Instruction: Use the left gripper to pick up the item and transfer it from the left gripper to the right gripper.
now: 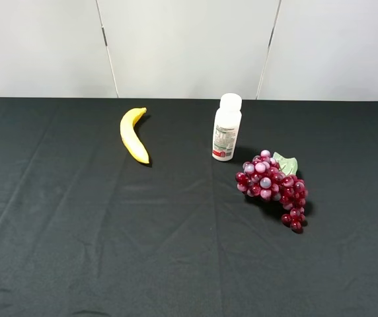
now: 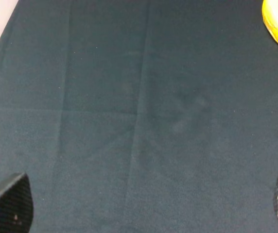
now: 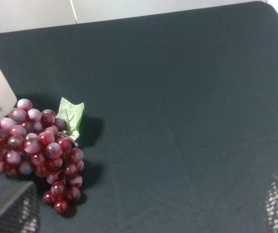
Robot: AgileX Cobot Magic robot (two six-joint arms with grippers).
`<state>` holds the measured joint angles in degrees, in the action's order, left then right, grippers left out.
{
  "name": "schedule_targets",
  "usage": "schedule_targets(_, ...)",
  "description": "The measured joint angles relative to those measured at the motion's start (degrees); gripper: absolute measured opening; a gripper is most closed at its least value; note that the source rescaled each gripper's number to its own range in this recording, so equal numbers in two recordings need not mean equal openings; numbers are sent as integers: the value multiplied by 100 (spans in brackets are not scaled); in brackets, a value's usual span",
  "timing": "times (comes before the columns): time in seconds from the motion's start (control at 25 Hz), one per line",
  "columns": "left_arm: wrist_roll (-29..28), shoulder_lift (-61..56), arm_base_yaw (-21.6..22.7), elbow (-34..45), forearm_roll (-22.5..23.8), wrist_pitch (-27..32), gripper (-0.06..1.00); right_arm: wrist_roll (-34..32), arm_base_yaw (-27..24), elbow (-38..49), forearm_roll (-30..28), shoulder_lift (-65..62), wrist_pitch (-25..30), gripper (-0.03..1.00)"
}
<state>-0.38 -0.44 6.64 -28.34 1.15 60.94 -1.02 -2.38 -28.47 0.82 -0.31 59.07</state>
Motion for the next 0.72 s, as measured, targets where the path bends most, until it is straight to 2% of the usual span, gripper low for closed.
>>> schedule_targets(0.72,0,0,0,0,0,0,97,-11,0,0,0,0,0,100)
